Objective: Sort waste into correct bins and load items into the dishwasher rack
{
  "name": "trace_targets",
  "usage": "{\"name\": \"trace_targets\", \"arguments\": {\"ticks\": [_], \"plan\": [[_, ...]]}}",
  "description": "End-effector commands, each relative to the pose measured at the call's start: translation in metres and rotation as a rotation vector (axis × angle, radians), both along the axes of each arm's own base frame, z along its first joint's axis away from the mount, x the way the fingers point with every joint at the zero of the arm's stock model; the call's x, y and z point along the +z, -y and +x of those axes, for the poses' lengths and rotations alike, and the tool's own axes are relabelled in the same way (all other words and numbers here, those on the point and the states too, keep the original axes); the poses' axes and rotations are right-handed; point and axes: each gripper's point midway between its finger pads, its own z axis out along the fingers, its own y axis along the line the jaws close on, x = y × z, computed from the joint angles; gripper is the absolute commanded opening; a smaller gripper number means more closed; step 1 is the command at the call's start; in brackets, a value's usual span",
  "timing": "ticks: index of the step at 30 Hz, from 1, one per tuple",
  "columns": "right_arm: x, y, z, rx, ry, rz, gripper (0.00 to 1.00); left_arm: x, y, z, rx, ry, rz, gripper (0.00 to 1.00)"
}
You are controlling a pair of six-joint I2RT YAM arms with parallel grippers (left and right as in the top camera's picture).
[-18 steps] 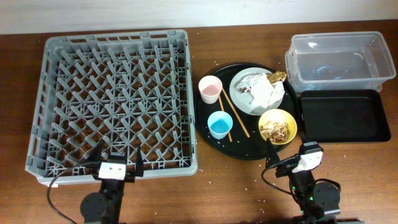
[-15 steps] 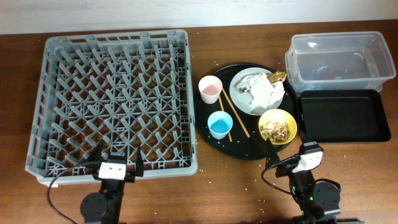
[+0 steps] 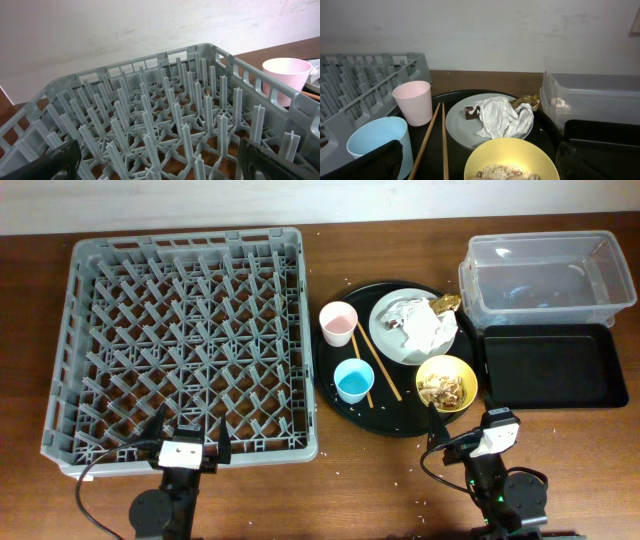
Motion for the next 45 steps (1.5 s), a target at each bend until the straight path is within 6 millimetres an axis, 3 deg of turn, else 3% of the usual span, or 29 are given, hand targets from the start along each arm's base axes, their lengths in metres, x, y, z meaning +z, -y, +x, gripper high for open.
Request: {"name": "trace_targets", "arguments": {"ticks": [1, 4, 14, 21, 22, 25, 28, 31, 34, 36, 38, 41, 45], "plan": [[-0.002, 0.0, 0.0, -0.003, -0.003, 0.007, 0.98, -0.002, -0.001, 0.0, 0.003, 0.001, 0.016, 0.99], [0.009, 0.0, 0.001, -0.003, 0.043, 0.013, 0.98, -0.002, -0.001, 0.0, 0.003, 0.001, 0.015, 0.99], [0.016, -0.002, 0.0, 0.011, 0.059, 0.015, 0.98, -0.002, -0.001, 0.0, 0.003, 0.001, 0.016, 0.99], [0.108, -0.005, -0.011, 0.031, 0.054, 0.015, 0.99, -0.002, -0.001, 0.0, 0.003, 0.001, 0.016, 0.99], [0.124, -0.005, -0.005, 0.031, 0.003, 0.01, 0.98, -0.002, -0.001, 0.0, 0.003, 0.001, 0.015, 0.99], [0.147, -0.008, 0.018, 0.03, -0.145, -0.004, 0.98, -0.002, -0.001, 0.0, 0.003, 0.001, 0.016, 0.99], [0.153, -0.012, 0.058, 0.028, -0.382, -0.027, 0.99, -0.002, -0.001, 0.0, 0.003, 0.001, 0.016, 0.99], [0.13, -0.017, 0.1, 0.026, -0.646, -0.053, 0.98, -0.002, -0.001, 0.0, 0.003, 0.001, 0.015, 0.99], [0.085, -0.022, 0.153, 0.022, -0.794, -0.069, 0.99, -0.002, -0.001, 0.0, 0.003, 0.001, 0.016, 0.99], [0.043, -0.026, 0.176, 0.028, -0.873, -0.072, 0.98, -0.002, -0.001, 0.0, 0.003, 0.001, 0.016, 0.99], [-0.015, -0.026, 0.201, -0.09, -0.993, 0.079, 0.98, -0.002, -0.001, 0.0, 0.003, 0.001, 0.015, 0.99], [-0.071, -0.011, 0.221, -0.391, -1.059, 0.317, 0.99, -0.002, -0.001, 0.0, 0.003, 0.001, 0.015, 0.99], [-0.127, 0.011, 0.225, -0.632, -1.09, 0.386, 0.99, -0.002, -0.001, 0.0, 0.003, 0.001, 0.015, 0.99]]}}
